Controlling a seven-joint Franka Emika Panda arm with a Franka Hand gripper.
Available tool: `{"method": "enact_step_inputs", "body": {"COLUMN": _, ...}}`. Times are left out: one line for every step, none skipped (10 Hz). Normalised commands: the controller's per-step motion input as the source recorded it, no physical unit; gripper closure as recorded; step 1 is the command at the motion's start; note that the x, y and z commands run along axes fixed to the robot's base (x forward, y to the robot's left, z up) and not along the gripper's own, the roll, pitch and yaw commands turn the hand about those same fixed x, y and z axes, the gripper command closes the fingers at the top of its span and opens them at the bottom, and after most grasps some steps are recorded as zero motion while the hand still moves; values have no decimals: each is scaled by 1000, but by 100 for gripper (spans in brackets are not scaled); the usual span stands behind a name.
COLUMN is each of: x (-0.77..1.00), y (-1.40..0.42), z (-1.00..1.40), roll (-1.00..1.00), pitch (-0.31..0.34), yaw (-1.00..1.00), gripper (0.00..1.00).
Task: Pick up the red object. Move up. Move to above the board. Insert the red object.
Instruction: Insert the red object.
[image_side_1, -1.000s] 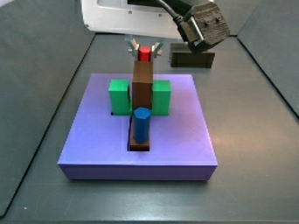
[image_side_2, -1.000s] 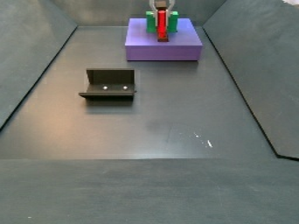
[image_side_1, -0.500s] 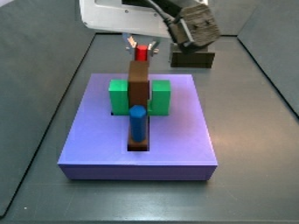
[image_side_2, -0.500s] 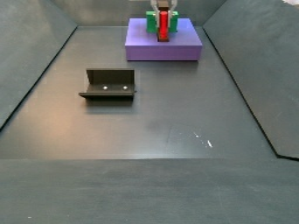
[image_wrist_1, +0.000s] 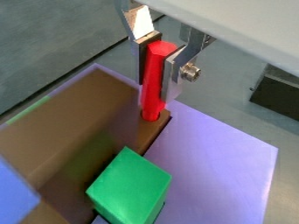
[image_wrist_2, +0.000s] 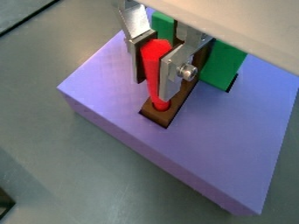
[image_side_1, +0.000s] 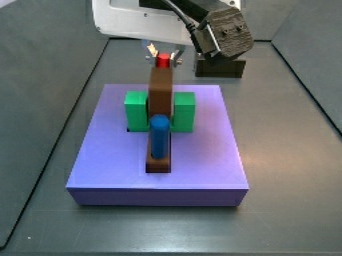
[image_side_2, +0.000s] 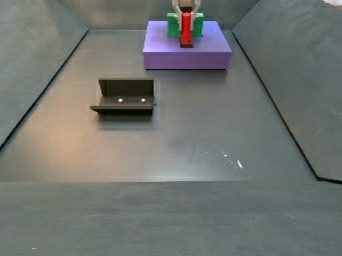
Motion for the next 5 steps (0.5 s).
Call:
{"method": "enact_step_inputs", "body": {"x": 154, "y": 0, "z": -197, "roll": 347, "pitch": 11, "yaw": 0, "gripper": 100}}
{"method": "enact_step_inputs", "body": {"x": 157, "y": 0, "z": -217, "roll": 453, "pitch": 10, "yaw": 0, "gripper": 100}}
{"method": "enact_step_inputs", "body": {"x": 46, "y": 0, "z": -251, "roll": 401, "pitch": 13, "yaw": -3, "gripper": 100}}
{"method": "enact_step_inputs", "body": {"x": 0, "y": 0, "z": -40, "roll": 441, "pitch": 51, "yaw": -9, "gripper": 100}}
{"method": "enact_step_inputs", "body": {"x": -46, "y": -63, "z": 0, "roll": 483, "pitch": 51, "yaw": 0, "gripper": 100}}
